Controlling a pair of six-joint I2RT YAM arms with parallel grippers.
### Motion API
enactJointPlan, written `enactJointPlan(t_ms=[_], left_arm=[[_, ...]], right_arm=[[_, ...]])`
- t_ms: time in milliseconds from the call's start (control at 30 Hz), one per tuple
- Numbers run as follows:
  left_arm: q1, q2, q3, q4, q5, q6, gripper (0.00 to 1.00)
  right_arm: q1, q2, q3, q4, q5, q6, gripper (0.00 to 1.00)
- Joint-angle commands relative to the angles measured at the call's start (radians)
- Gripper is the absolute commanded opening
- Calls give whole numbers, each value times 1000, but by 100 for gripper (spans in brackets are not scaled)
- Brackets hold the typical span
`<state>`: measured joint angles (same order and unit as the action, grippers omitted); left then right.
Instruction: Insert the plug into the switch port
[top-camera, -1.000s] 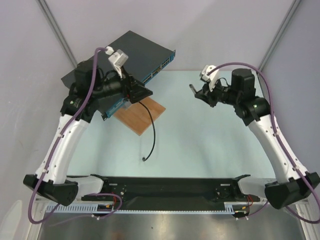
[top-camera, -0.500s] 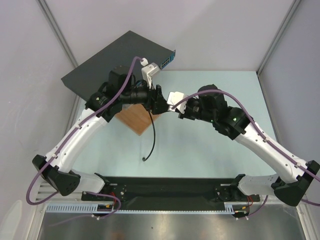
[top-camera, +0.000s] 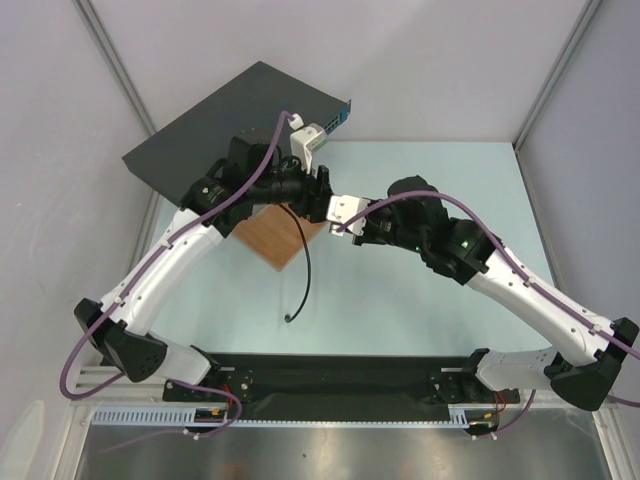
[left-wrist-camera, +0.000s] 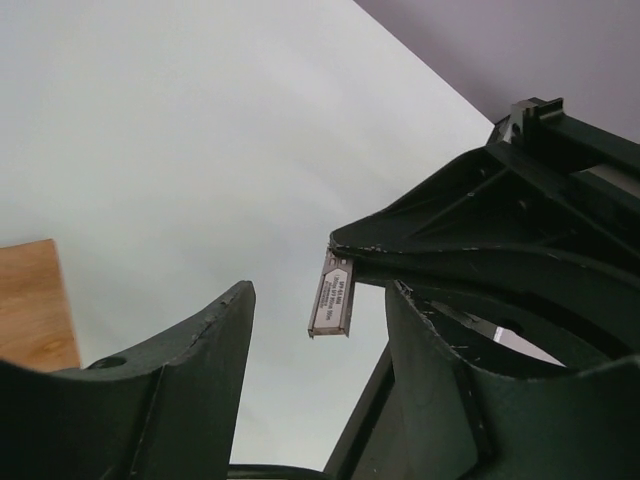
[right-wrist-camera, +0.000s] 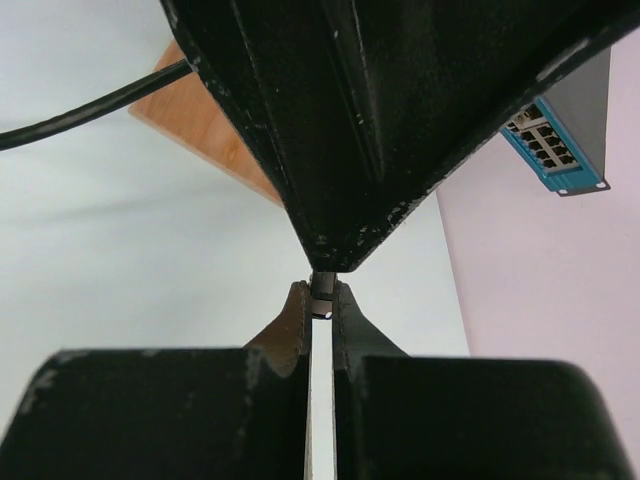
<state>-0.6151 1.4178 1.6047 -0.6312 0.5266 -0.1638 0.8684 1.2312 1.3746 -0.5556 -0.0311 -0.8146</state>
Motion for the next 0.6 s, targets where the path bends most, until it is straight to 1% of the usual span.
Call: enactJointPlan(t_ms=[0, 200, 300, 333, 400, 433, 467, 533, 567], left_arm=[[-3, -3, 46, -7, -13, 38, 59], [-3, -13, 25, 1, 26, 53, 48], [-3, -31, -8, 45, 55, 50, 32], [-3, -40, -15, 54, 62, 52, 18], [-3, -56, -44, 86, 69, 55, 4], [-3, -71, -54, 99, 70, 56, 0], [-3, -79, -64, 109, 82, 60, 0], [-2, -98, -98, 151, 92, 76, 0], [0, -124, -126, 165, 105, 92, 0]], right_arm=[[7, -27, 7, 40, 13, -15, 0], [7, -27, 3, 52, 22, -15, 0], [9, -30, 6, 52, 17, -6, 0], [9, -32, 6, 51, 14, -3, 1], [7, -33, 7, 49, 14, 5, 5], [6, -35, 7, 51, 13, 11, 8], [1, -36, 7, 51, 11, 17, 24], [-11, -38, 15, 33, -19, 43, 36], [-38, -39, 20, 17, -41, 52, 49]])
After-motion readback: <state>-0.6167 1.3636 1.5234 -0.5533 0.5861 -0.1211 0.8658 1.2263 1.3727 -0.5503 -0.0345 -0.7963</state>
